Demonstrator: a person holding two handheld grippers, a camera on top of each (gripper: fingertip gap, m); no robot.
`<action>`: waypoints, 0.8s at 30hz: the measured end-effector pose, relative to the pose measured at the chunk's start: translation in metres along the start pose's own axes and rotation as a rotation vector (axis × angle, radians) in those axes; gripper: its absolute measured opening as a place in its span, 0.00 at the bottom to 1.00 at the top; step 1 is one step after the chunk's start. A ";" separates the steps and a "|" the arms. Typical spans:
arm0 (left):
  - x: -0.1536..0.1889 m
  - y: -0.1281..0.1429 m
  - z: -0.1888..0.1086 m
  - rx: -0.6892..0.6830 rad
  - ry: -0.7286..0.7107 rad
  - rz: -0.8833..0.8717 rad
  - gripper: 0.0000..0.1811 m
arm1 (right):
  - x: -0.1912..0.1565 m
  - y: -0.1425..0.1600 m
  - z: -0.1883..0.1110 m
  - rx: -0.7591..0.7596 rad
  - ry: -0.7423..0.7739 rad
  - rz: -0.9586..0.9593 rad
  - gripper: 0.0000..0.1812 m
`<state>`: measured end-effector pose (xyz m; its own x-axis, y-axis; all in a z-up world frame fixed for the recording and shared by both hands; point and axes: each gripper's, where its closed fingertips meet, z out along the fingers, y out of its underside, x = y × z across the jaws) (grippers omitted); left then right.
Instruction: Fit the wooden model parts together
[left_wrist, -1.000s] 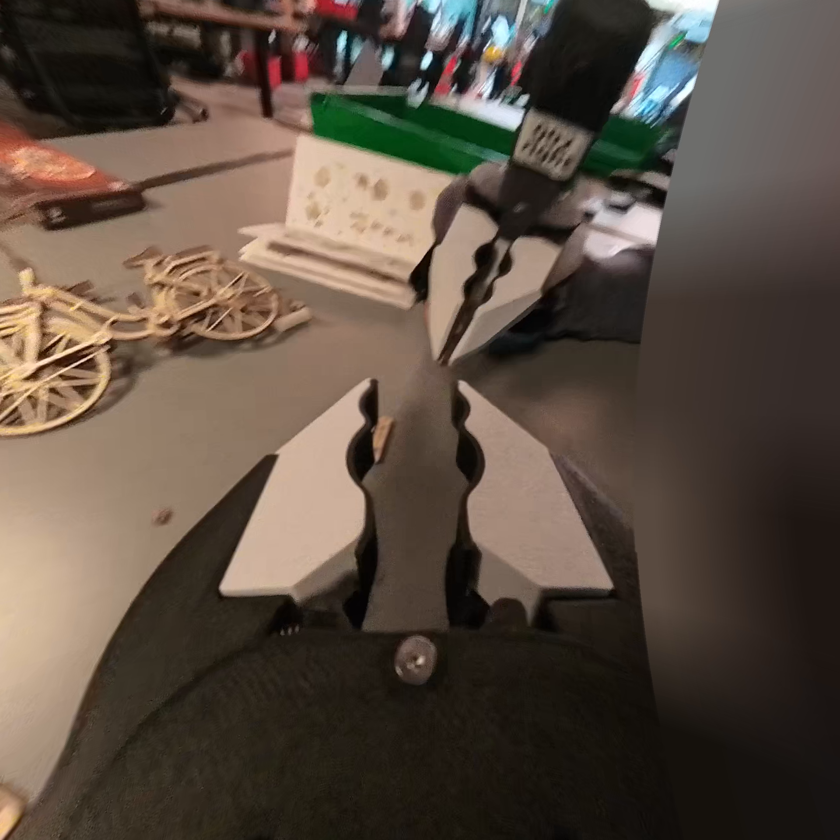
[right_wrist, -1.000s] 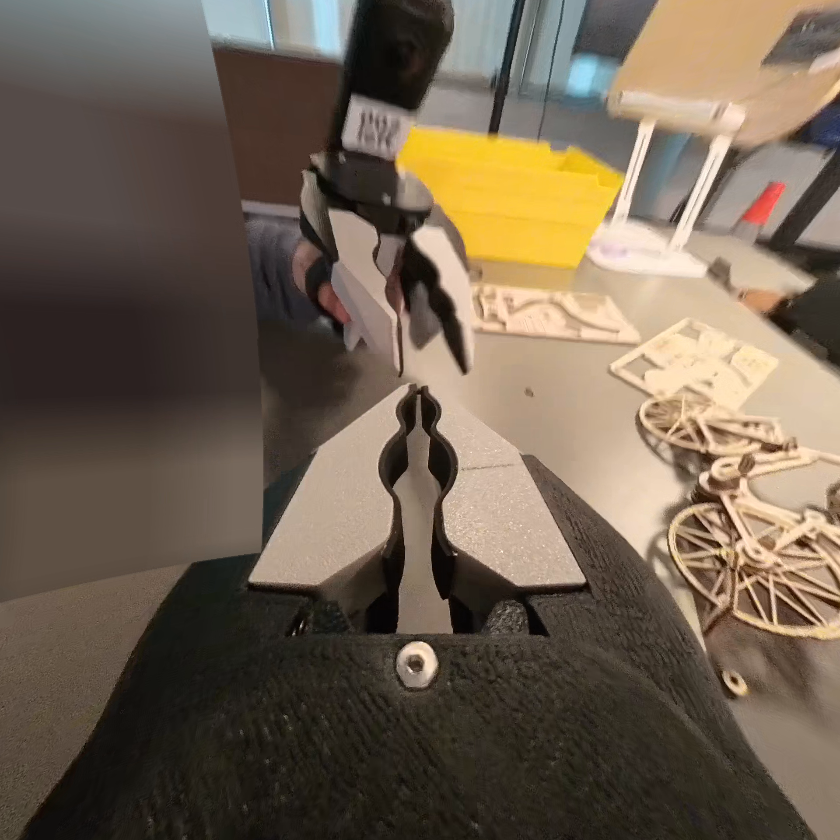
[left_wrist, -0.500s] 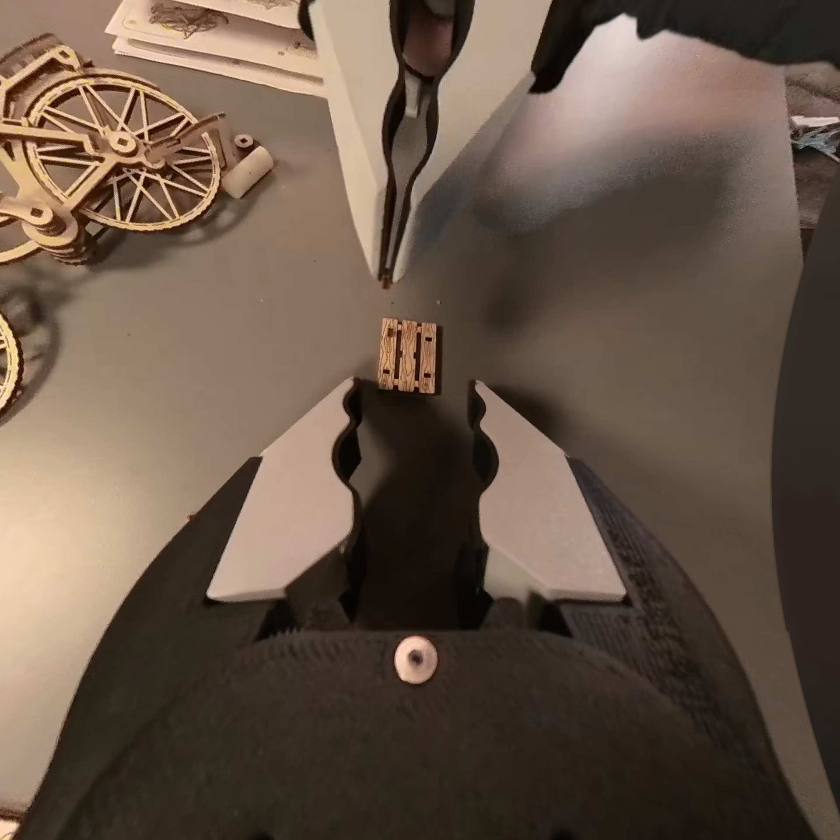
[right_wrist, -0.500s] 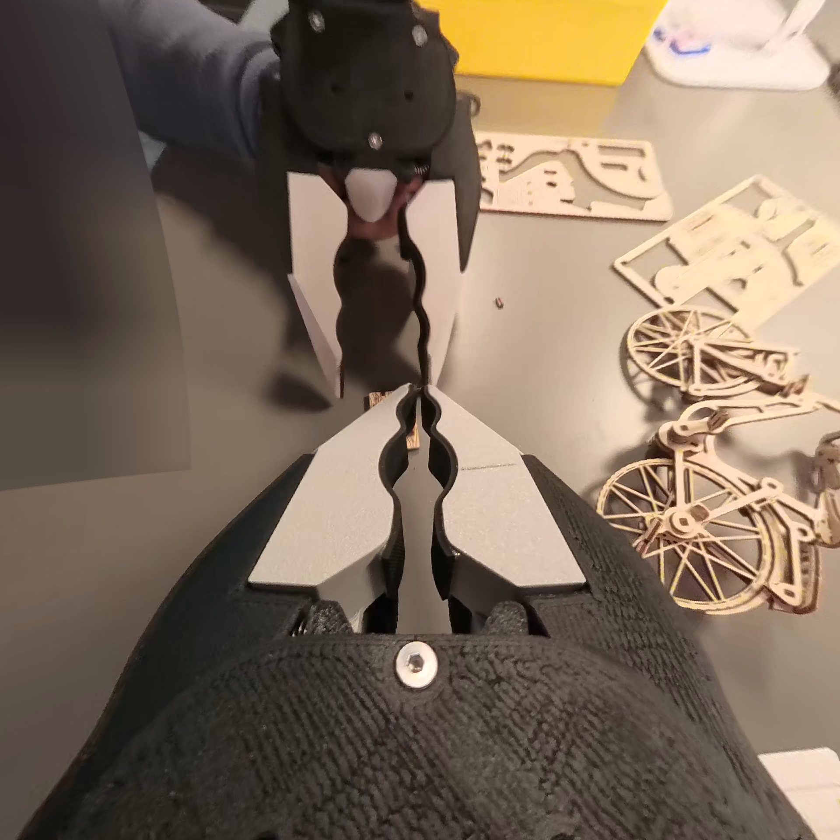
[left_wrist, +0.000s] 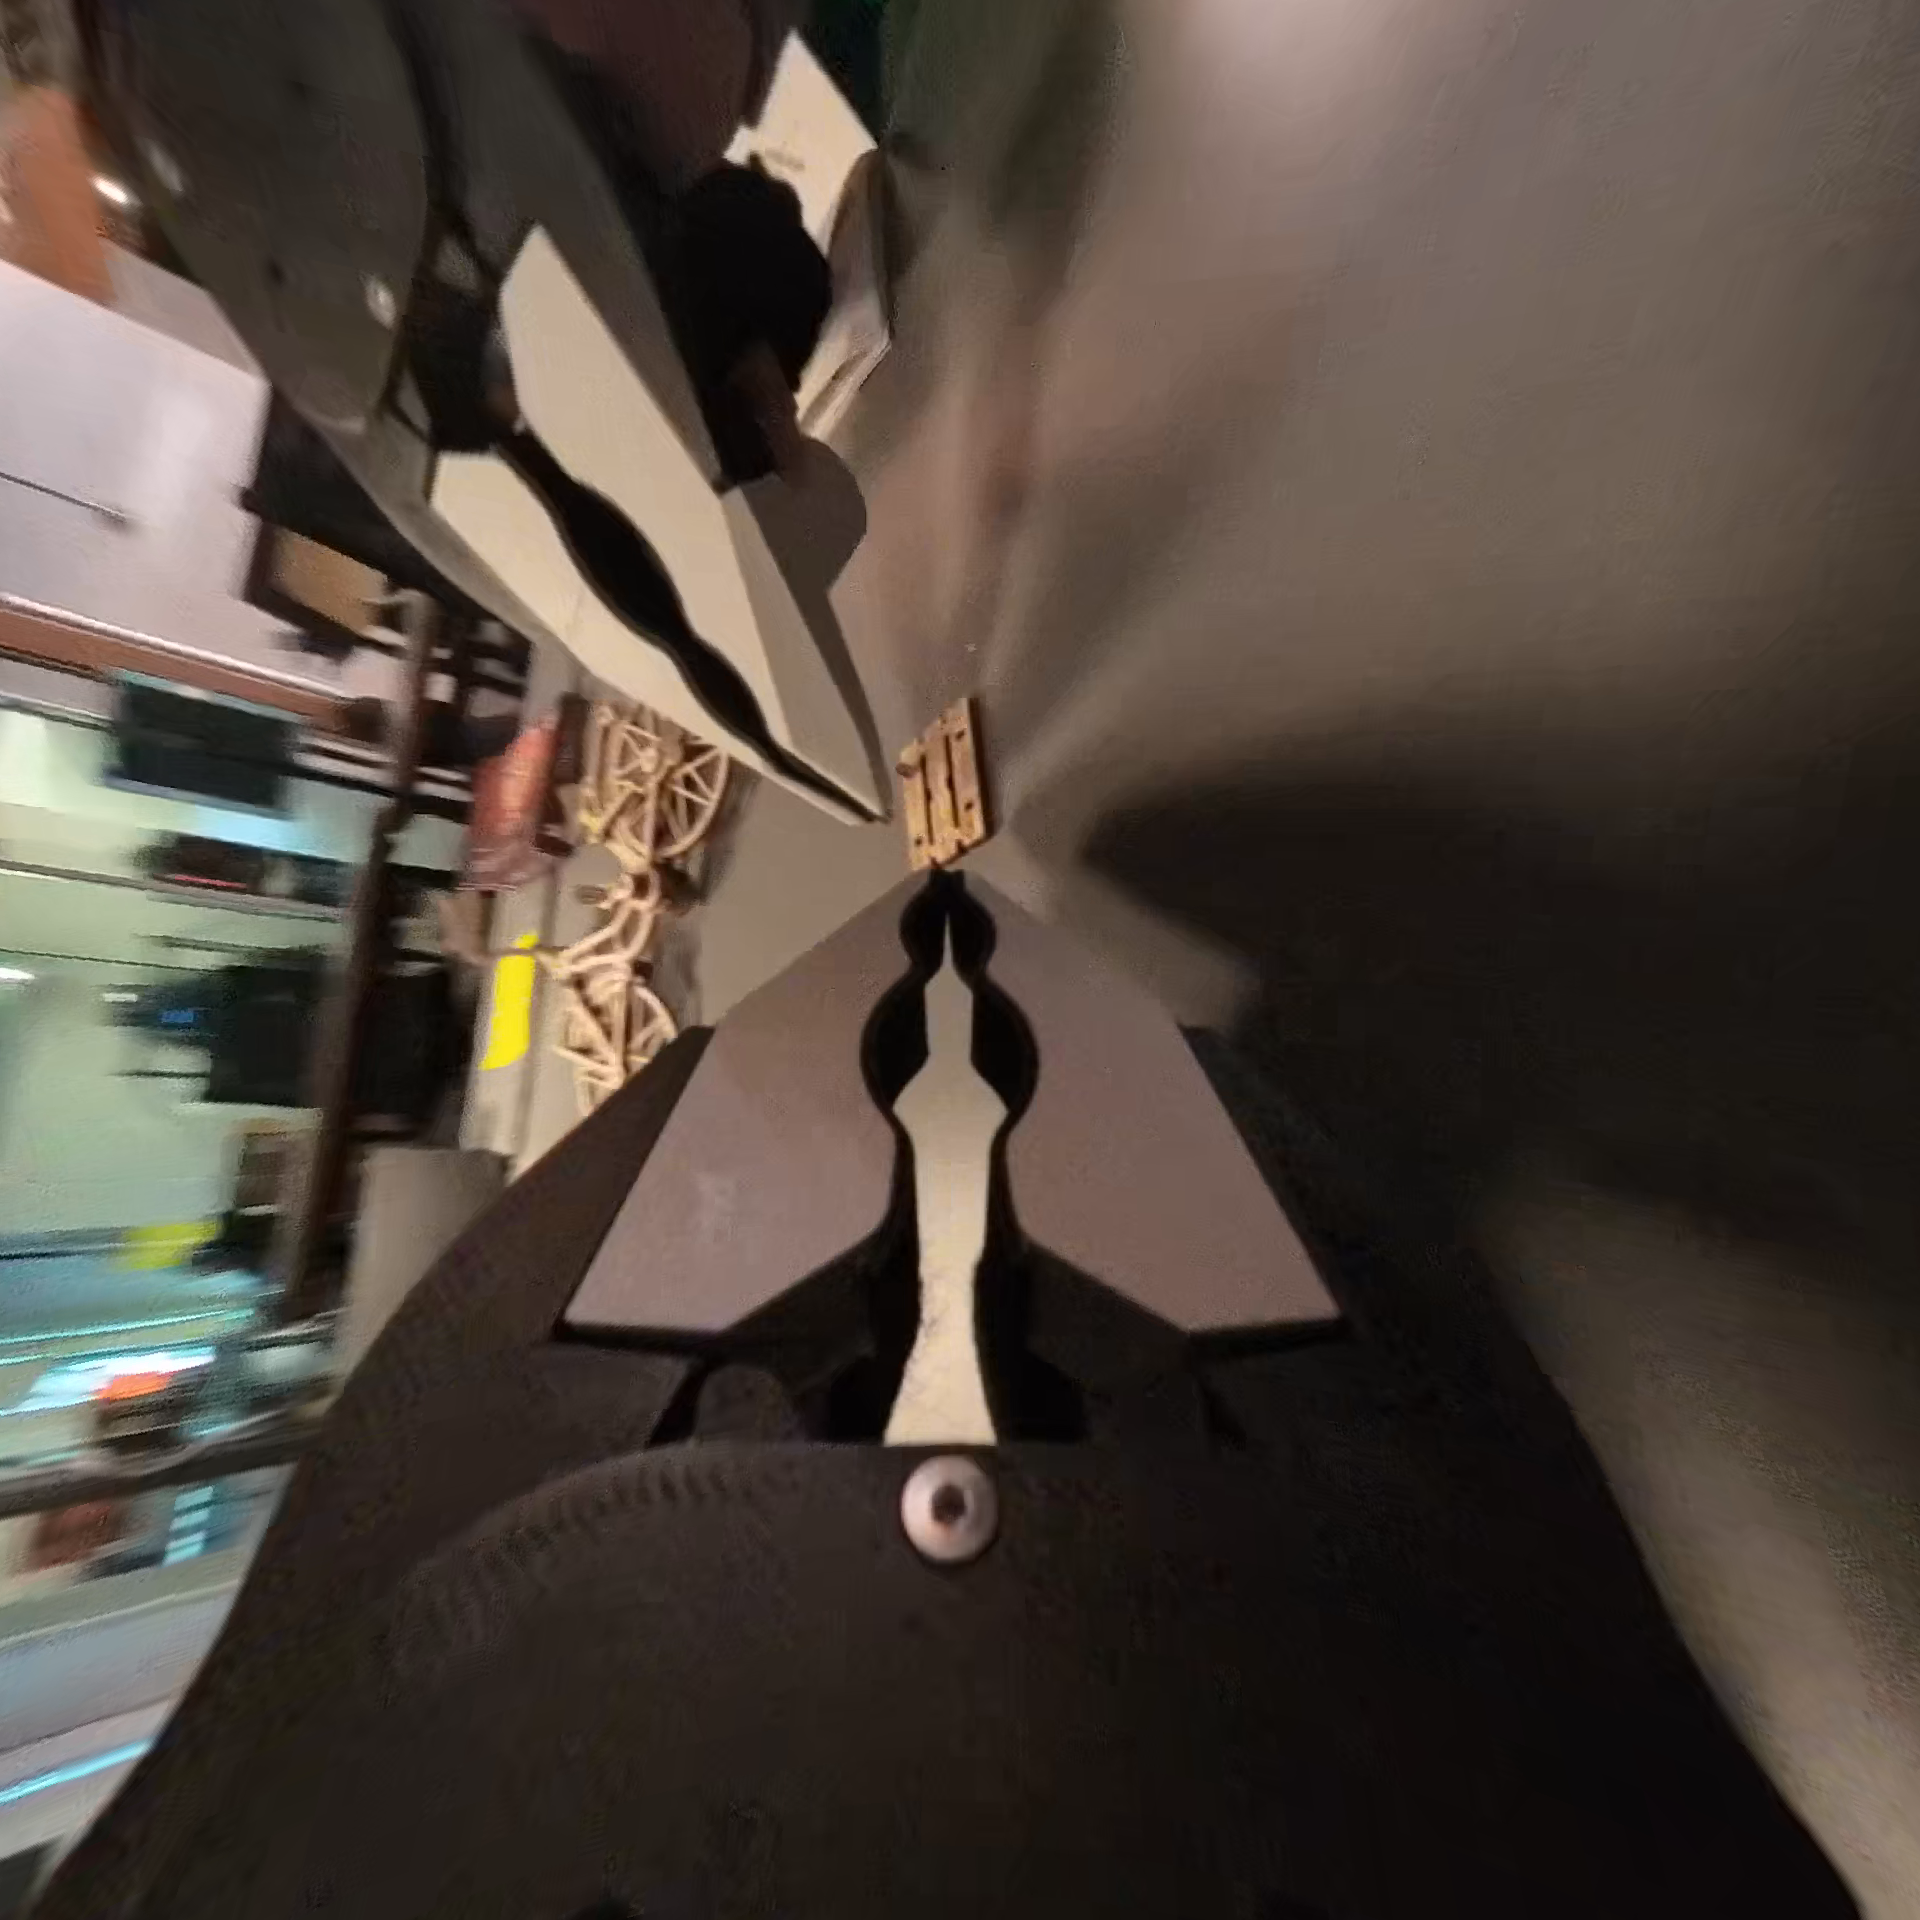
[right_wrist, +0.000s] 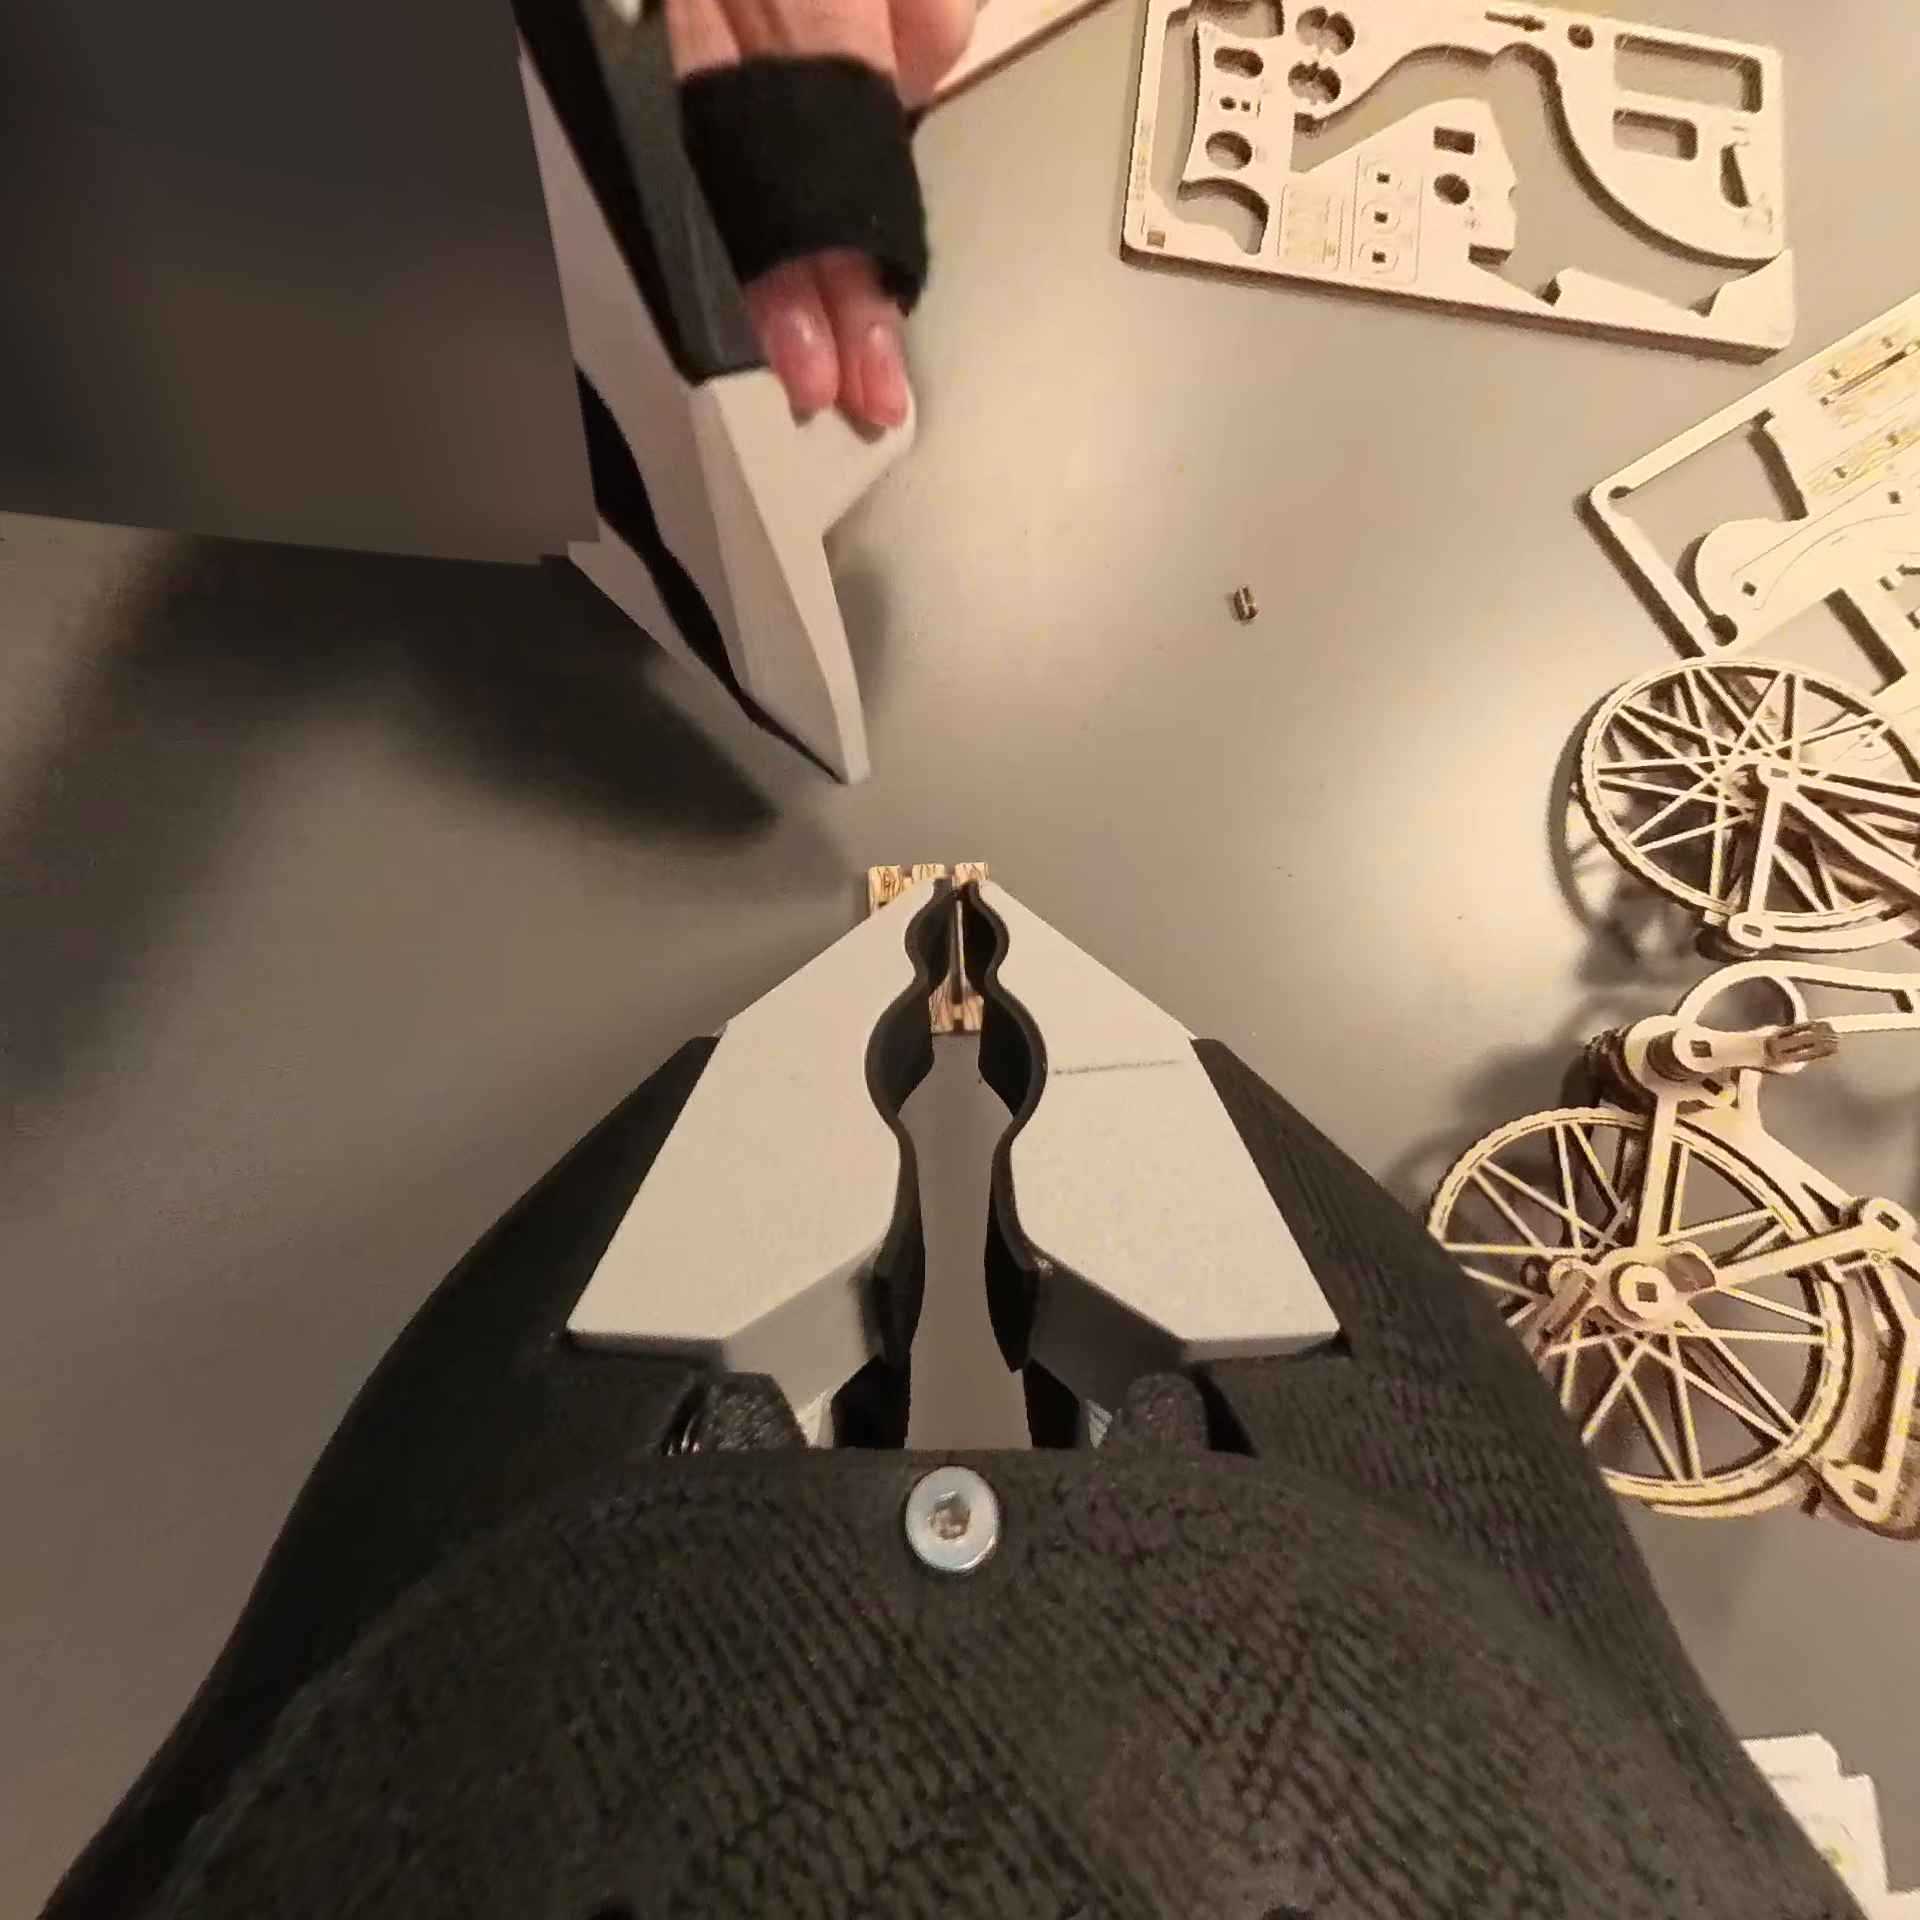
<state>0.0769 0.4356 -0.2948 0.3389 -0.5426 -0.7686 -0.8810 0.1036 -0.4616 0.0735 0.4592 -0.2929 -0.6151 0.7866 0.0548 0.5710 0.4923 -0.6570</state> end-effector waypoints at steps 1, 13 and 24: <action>0.000 0.000 0.004 -0.019 -0.022 0.039 0.00 | 0.001 0.000 0.000 0.000 0.001 0.000 0.00; -0.003 0.008 0.026 -0.085 0.016 0.005 0.00 | 0.005 0.005 0.006 -0.073 -0.073 -0.010 0.00; -0.010 0.009 0.025 -0.080 -0.029 0.024 0.00 | 0.004 0.010 0.004 -0.151 -0.064 0.003 0.00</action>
<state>0.0742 0.4632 -0.3020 0.3256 -0.5161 -0.7923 -0.9124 0.0484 -0.4065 0.0743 0.4660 -0.3024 -0.6440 0.7650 0.0016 0.6451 0.5442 -0.5364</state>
